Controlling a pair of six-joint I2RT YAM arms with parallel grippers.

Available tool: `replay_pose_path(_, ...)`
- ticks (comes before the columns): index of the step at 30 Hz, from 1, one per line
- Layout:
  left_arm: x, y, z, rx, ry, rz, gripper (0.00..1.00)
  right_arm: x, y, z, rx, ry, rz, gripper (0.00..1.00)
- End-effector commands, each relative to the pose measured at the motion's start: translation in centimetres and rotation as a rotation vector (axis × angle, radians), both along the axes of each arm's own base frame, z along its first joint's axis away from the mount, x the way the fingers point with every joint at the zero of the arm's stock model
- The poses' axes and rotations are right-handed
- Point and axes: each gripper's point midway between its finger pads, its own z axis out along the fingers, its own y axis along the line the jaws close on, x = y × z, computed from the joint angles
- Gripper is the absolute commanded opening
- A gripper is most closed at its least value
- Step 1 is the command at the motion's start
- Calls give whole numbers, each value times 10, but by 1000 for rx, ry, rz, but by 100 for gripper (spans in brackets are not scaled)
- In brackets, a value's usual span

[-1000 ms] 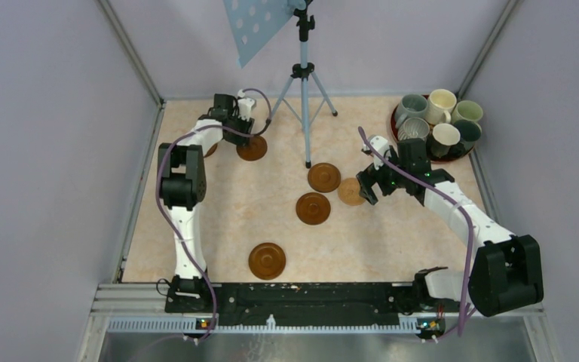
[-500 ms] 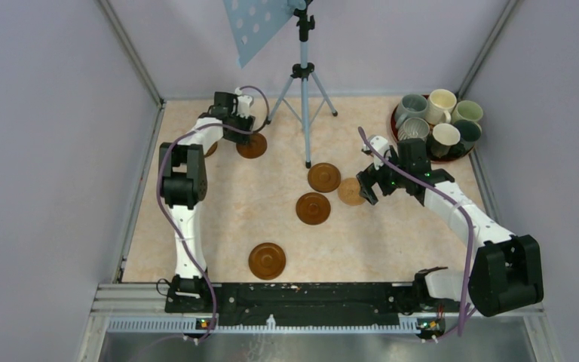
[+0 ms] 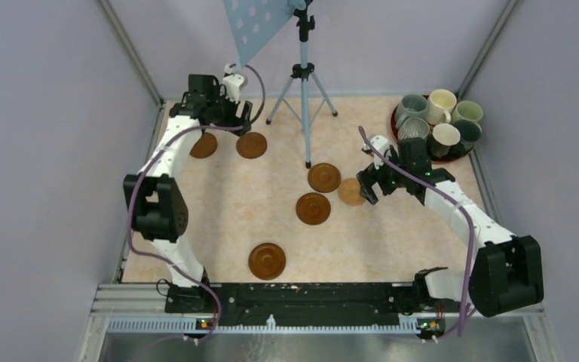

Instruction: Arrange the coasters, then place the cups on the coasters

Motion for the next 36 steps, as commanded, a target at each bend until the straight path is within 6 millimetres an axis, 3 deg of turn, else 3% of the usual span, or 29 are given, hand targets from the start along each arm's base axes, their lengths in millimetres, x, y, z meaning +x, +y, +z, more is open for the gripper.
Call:
replay_pose_path(1, -81, -24, 17, -32, 14, -273, 90, 11, 7, 28, 31, -79, 24, 98)
replay_pose_path(10, -203, -23, -26, 69, 125, -484, 98, 10, 7, 28, 32, -81, 27, 98)
replay_pose_path(16, -263, -32, -51, 146, 129, -596, 95, 10, 7, 25, 28, -73, 27, 98)
replay_pose_path(26, -309, -52, -108, 303, 164, -708, 91, 11, 5, 20, 16, -63, 20, 98)
replay_pose_path(36, -338, -90, -138, 372, 181, -828, 92, 11, 4, 17, 8, -56, 19, 98)
